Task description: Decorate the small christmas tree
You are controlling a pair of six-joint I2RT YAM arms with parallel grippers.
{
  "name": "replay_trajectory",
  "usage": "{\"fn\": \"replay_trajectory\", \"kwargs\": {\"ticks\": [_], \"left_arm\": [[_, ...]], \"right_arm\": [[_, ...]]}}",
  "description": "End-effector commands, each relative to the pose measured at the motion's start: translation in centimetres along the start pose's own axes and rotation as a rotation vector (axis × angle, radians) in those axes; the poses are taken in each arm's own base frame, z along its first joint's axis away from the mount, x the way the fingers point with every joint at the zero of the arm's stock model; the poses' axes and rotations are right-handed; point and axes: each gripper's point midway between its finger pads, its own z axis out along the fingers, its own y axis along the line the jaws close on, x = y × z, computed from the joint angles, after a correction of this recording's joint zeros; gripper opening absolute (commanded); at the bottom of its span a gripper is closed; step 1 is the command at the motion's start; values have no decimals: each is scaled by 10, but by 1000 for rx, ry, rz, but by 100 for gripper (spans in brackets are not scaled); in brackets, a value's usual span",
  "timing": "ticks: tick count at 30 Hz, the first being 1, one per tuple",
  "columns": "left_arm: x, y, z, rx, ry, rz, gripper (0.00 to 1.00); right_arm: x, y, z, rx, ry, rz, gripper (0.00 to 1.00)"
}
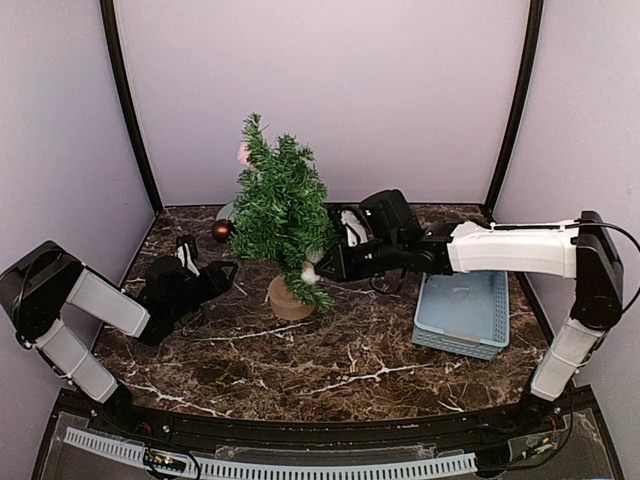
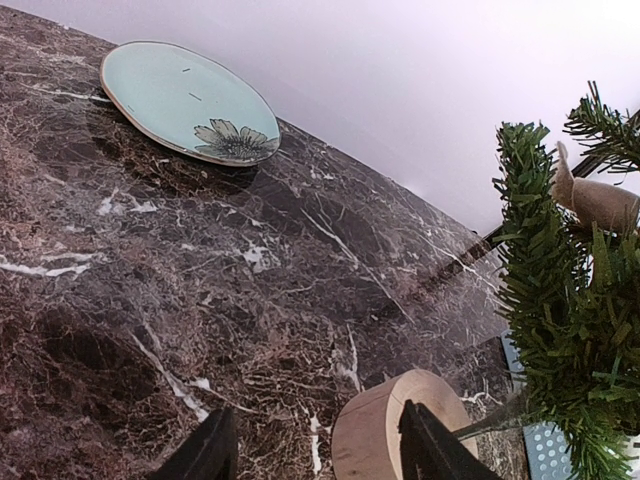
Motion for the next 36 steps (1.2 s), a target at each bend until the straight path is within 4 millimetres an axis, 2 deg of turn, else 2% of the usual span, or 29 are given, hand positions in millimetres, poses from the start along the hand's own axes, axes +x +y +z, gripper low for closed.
{"fn": "replay_trajectory", "kwargs": {"ticks": [1, 8, 11, 15, 19, 22, 24, 29, 32, 36], "left_arm": [[-8, -5, 0, 24, -25, 5, 57], [-9, -6, -1, 23, -28, 5, 57], [-8, -6, 0, 23, -26, 5, 57], [-9, -7, 0, 27, -27, 4, 57], [-12, -9, -1, 26, -31, 13, 57], [-12, -8, -1, 23, -29, 18, 57], [-12, -9, -2, 25, -29, 17, 57], [-13, -10, -2, 24, -29, 16, 57], [-15, -11, -1, 25, -32, 20, 58], [-16, -12, -1, 25, -33, 18, 57]], "right_arm": [[-27, 24, -10, -51, -78, -26, 18], [-22, 23, -25, -36, -83, -26, 34], [-15, 16, -31, -8, -77, -22, 44], [-1, 4, -39, 40, -49, -21, 48], [11, -15, -61, 110, -35, -31, 54], [7, -45, -92, 186, -91, -15, 61], [-3, -71, -119, 238, -156, 23, 61], [-12, -164, -171, 502, -276, 164, 49], [-6, -211, -181, 627, -276, 235, 45], [3, -251, -169, 681, -259, 295, 40]]}}
